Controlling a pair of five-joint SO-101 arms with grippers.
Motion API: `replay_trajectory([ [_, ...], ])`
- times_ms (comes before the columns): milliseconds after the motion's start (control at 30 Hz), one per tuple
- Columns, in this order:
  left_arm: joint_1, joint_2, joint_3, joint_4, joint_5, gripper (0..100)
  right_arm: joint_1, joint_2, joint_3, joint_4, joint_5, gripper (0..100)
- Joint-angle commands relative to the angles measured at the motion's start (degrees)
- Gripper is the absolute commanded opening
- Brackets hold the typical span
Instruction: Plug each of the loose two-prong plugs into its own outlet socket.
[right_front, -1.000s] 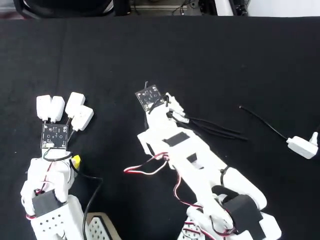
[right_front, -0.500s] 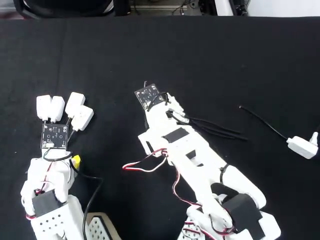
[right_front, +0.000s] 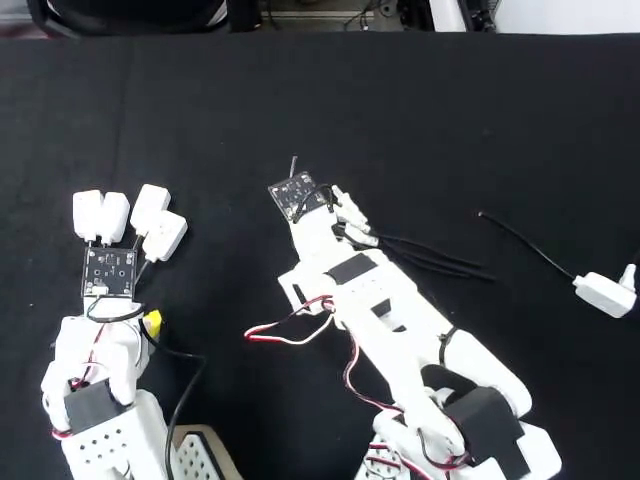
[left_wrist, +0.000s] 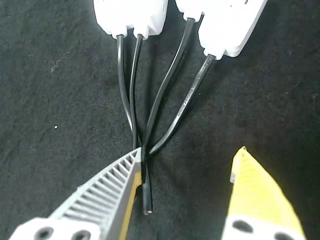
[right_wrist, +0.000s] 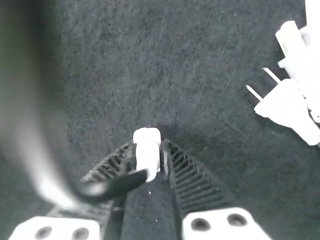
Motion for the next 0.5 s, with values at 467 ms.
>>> replay_trajectory([
  [467, 0.7, -0.2, -0.2, 0.6, -0.6, 29, -0.1, 0.0, -2.6, 1.0, 0.6, 3.3],
])
